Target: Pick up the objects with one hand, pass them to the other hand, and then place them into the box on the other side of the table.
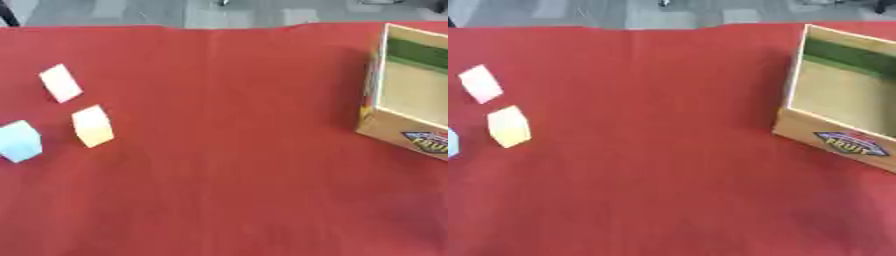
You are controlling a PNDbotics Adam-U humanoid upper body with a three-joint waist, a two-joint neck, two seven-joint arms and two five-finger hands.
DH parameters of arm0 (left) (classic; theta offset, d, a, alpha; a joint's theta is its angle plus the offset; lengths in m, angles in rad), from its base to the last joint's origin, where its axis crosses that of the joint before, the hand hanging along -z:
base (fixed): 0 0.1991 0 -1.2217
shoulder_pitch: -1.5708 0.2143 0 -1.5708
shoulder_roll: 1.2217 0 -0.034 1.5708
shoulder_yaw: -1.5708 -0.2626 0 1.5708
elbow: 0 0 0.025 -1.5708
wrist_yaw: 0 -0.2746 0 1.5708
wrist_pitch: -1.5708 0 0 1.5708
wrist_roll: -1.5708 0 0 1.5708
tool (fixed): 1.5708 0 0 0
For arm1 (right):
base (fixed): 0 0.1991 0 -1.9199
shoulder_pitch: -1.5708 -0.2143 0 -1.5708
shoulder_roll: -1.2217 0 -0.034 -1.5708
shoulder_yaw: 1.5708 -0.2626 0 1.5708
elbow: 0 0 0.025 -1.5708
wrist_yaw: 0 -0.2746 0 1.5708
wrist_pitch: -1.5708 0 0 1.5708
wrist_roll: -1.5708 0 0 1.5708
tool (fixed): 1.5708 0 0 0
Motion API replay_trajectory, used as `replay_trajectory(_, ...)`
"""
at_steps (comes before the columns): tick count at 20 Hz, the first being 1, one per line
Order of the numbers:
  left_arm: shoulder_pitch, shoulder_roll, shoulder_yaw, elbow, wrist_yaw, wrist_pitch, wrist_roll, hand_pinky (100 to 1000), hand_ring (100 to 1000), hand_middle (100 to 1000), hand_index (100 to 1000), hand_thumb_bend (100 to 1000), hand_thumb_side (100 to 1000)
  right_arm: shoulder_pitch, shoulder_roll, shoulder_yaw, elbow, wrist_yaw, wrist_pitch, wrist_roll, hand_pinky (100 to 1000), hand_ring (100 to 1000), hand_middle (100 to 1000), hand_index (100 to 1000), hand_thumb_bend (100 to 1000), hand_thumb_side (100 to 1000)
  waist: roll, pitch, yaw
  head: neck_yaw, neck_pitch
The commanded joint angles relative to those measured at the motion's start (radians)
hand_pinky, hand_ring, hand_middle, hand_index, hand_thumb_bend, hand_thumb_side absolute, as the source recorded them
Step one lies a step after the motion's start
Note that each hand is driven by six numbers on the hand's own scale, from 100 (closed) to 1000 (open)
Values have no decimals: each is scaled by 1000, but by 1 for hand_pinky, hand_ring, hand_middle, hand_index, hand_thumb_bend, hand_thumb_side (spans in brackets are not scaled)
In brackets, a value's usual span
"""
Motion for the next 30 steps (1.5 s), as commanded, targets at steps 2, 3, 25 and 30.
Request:
replay_trajectory(2,-10,29,7,-11,-3,0,-1,764,744,696,825,243,721,-4,-26,-4,-22,0,0,0,1000,1000,935,1000,100,531,-1,-18,0,0,-1)
replay_trajectory(3,-10,29,8,-11,-3,0,-1,764,745,696,825,243,721,-4,-26,-4,-22,0,0,0,1000,1000,935,1000,100,531,-1,-18,0,0,0)
replay_trajectory(25,5,257,-88,-2,-137,123,-110,806,790,729,851,314,572,9,-37,-19,-22,19,-23,-19,1000,1000,936,1000,100,526,20,-13,16,-3,49)
replay_trajectory(30,-3,366,-175,29,-190,182,-177,815,799,730,856,419,552,13,-38,-23,-22,28,-29,-24,1000,1000,935,1000,100,524,28,-10,19,1,58)
